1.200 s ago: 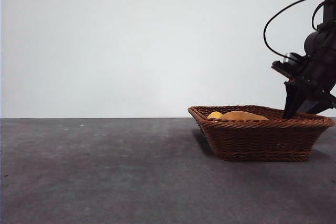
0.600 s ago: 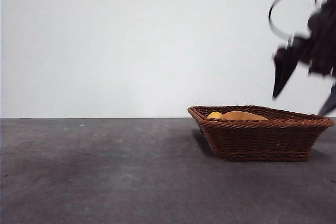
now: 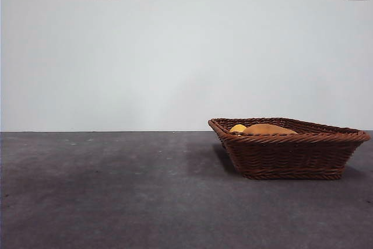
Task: Help me put the vegetables on the table into the basket
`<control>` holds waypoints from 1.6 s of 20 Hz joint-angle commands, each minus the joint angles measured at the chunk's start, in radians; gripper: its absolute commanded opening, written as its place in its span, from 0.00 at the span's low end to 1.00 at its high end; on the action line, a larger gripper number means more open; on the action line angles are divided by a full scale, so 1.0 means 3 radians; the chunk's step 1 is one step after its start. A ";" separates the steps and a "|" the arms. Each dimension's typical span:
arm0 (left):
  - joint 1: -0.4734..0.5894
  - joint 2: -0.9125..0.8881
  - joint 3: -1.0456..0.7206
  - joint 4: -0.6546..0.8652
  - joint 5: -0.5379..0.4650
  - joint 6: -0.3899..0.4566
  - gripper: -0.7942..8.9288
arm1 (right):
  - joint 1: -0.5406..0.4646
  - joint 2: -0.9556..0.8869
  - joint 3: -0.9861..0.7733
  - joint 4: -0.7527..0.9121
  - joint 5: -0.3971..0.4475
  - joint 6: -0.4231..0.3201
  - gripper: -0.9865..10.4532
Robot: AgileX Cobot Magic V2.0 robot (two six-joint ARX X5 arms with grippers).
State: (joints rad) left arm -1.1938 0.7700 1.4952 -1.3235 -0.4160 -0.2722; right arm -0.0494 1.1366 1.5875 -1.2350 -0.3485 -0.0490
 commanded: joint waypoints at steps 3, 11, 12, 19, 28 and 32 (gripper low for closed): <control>-0.0009 0.0011 -0.0018 0.0014 -0.0011 0.0038 0.08 | 0.0010 -0.0556 -0.0009 -0.0350 0.0011 -0.0033 0.09; -0.0009 0.0167 -0.0018 0.0014 -0.0011 0.0038 0.08 | 0.0010 -0.0557 -0.0009 -0.0348 0.0206 -0.0037 0.09; -0.0009 0.0196 -0.0018 0.0014 -0.0011 0.0038 0.08 | 0.0010 -0.0504 -0.0009 -0.0347 0.0211 -0.0037 0.09; 0.0469 0.0373 -0.0033 0.0014 0.0029 0.0404 0.08 | 0.0010 0.0034 -0.0009 -0.0324 0.0308 -0.0037 0.09; 0.2436 -0.0767 -0.2790 0.3109 0.0580 0.0927 0.08 | 0.0010 0.0689 -0.0009 -0.0322 0.0360 -0.0037 0.09; 0.2972 -0.1423 -0.4093 0.4300 0.1166 0.0947 0.08 | 0.0010 0.0833 -0.0009 -0.0303 0.0474 -0.0037 0.09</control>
State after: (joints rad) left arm -0.3065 0.3477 0.2943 -0.0536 -0.0742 -0.0006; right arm -0.0471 1.3834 1.5887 -1.3308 -0.2085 -0.0532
